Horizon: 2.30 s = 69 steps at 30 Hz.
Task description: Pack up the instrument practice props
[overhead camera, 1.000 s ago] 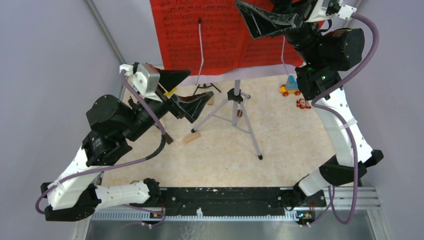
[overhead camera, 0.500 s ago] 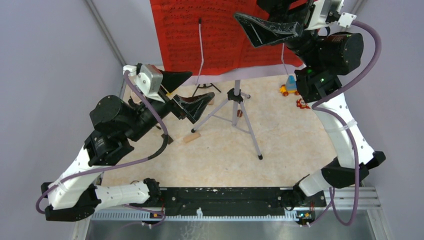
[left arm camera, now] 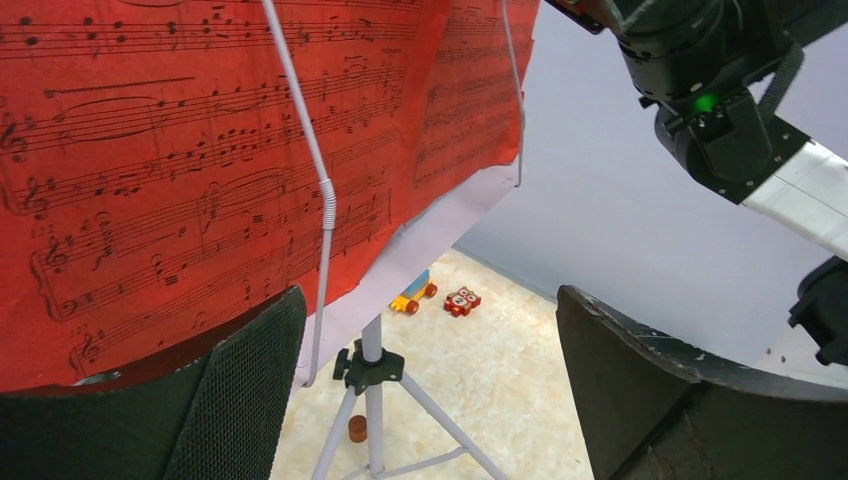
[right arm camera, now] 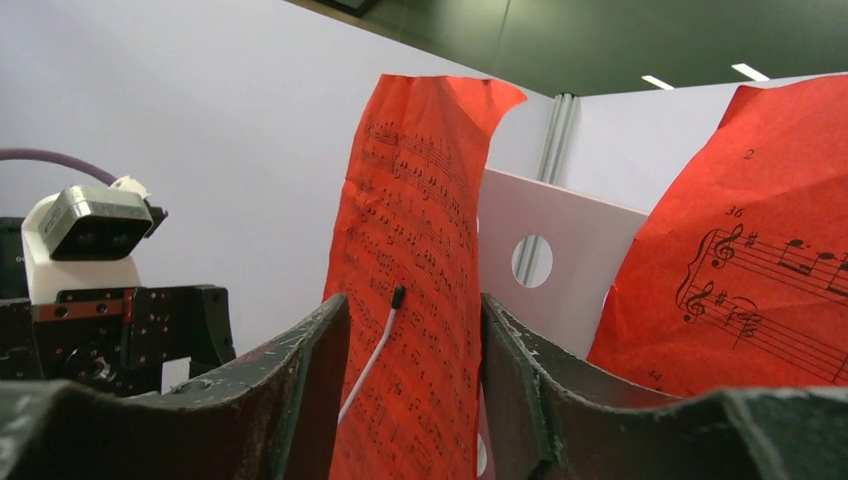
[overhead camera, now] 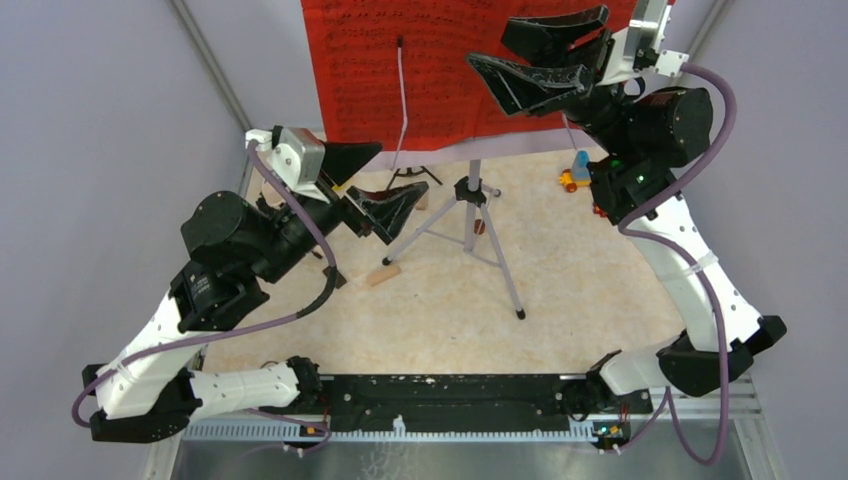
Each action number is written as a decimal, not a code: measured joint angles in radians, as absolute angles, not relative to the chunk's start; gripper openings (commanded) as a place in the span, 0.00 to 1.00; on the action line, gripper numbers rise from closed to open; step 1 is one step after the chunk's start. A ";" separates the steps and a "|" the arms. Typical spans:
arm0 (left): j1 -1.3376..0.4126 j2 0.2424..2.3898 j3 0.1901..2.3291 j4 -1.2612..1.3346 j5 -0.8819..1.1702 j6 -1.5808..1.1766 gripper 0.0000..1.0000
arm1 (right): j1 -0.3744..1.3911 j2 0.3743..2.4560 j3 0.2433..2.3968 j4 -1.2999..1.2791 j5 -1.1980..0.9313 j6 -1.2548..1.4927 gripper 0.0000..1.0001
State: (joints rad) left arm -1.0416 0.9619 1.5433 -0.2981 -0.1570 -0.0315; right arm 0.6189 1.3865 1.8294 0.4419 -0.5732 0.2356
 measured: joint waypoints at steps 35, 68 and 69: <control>-1.042 1.057 1.583 -0.136 -0.393 -0.006 0.92 | 0.622 1.327 1.616 0.379 -0.551 0.225 0.17; -1.042 1.179 1.618 -0.034 -0.435 0.078 0.37 | 0.622 1.289 1.595 0.416 -0.567 0.274 0.08; -1.042 1.179 1.618 -0.030 -0.436 0.079 0.35 | 0.622 1.289 1.595 0.417 -0.567 0.274 0.08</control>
